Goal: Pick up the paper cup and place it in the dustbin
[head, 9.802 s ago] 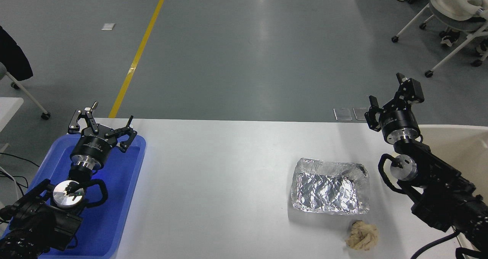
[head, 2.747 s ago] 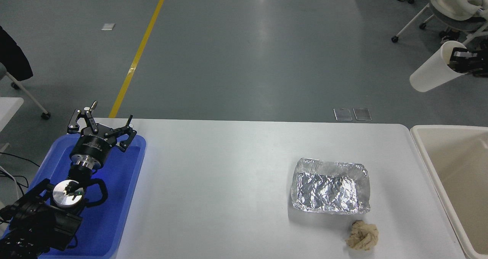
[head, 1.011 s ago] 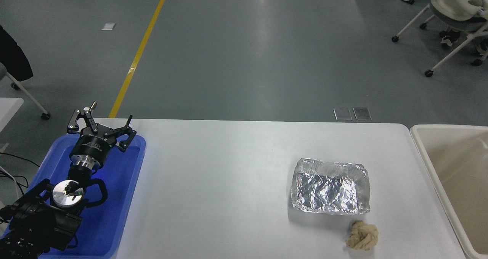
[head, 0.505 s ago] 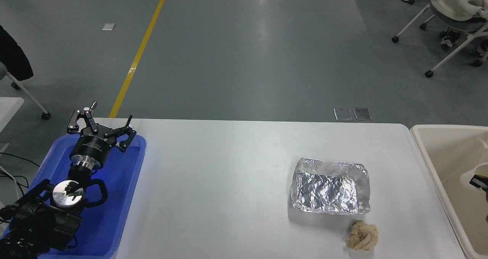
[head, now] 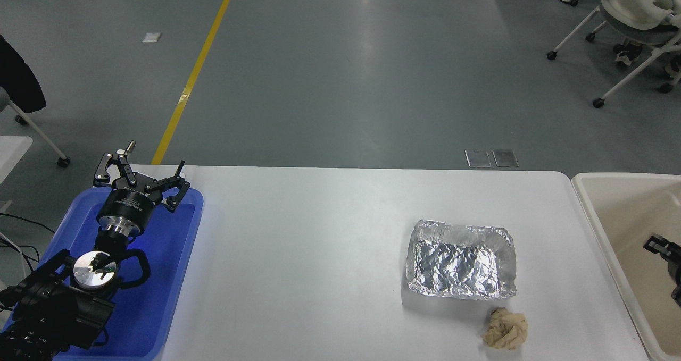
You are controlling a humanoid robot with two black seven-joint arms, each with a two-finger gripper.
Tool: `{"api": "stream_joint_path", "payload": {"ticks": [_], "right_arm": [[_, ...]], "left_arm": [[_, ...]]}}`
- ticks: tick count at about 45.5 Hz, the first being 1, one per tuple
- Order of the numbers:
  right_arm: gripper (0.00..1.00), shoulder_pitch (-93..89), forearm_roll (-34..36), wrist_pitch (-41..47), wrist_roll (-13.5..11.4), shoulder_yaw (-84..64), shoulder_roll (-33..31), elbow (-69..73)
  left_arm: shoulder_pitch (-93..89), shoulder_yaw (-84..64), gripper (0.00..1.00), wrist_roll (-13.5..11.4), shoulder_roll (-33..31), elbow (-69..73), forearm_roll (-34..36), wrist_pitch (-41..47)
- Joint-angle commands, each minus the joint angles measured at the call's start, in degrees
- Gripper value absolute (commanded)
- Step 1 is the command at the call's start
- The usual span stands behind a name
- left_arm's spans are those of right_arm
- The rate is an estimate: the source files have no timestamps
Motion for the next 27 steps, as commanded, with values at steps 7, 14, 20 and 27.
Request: {"api": "stream_joint_path", "payload": {"ticks": [7,14,20,27], "right_arm": [[1.00,30.84,0.10,1.82,0.10,-23.52,-2.03,21.41],[1.00,44.38,0.02,10.68,0.10,-28.97,-1.94,31.87],[1.00,53.97,0.01,22.72,0.01,-32.41,-1.85,37.06],[1.00,62.93,0.01,36.34,0.10,-32.76,-2.03,39.35]], "left_arm": [[0.03,0.00,1.00,-0.06,0.00,0.01,0.01,0.05],[0.03,0.00,1.00,-0.06,0.00,0.01,0.01,-0.04],[-0.05,0.00,1.00,0.03,0.00,0.01,0.01,-0.04],[0.03,0.00,1.00,0.03,0.00,-0.07,0.01,-0.04]]}}
